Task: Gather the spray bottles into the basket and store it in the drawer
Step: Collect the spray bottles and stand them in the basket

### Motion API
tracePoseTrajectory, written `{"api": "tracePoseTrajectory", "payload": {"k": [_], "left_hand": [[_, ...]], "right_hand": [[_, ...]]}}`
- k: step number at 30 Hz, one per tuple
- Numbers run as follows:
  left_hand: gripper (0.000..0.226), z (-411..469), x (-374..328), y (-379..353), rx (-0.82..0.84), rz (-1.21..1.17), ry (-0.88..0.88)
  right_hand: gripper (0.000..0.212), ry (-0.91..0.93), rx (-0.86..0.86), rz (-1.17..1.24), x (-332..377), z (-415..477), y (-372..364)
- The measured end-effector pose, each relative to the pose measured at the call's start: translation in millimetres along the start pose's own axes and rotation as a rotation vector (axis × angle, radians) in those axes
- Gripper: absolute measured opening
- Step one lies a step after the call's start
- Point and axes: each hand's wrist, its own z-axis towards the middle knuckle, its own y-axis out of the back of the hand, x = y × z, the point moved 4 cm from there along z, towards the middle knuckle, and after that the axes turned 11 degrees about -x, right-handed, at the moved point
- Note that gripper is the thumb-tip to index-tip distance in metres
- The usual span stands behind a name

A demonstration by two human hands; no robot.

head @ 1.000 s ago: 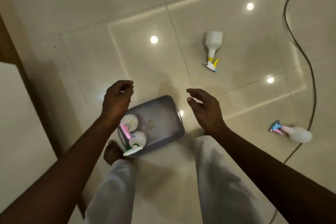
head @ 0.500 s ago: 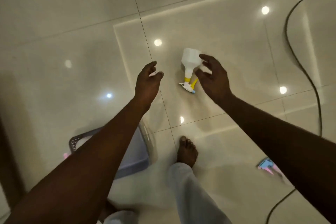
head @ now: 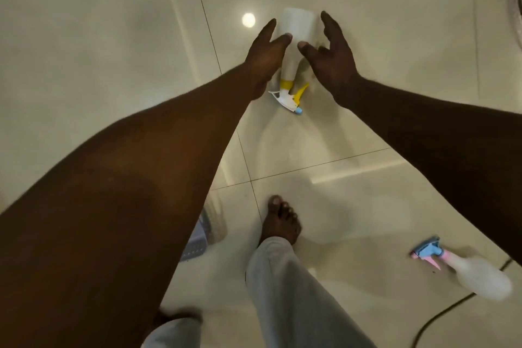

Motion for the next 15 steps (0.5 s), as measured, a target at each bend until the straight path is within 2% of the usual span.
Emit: {"api": "tracePoseTrajectory", "payload": {"k": [2,6,11,15], "left_hand": [[0.063,2,3,-6,0.032,-0.042,0.067],[0.070,-5,7,-5,0.065,-0.121,0.092],[0.063,-22,10,23,0.057,-0.116,0.027],[0.059,-57,19,69,0.013,-0.214,0.048]], "right_hand": [[0.086,-0.007,0.015,0.022,-2,1,-8],[0.098,-0.029,0.033,-0.009,2,-5,-19],[0.094,-0.003,0.017,-0.064,24,-31,-21],[0.090,0.002,0.008,-0.048,51,-65,-29]]}}
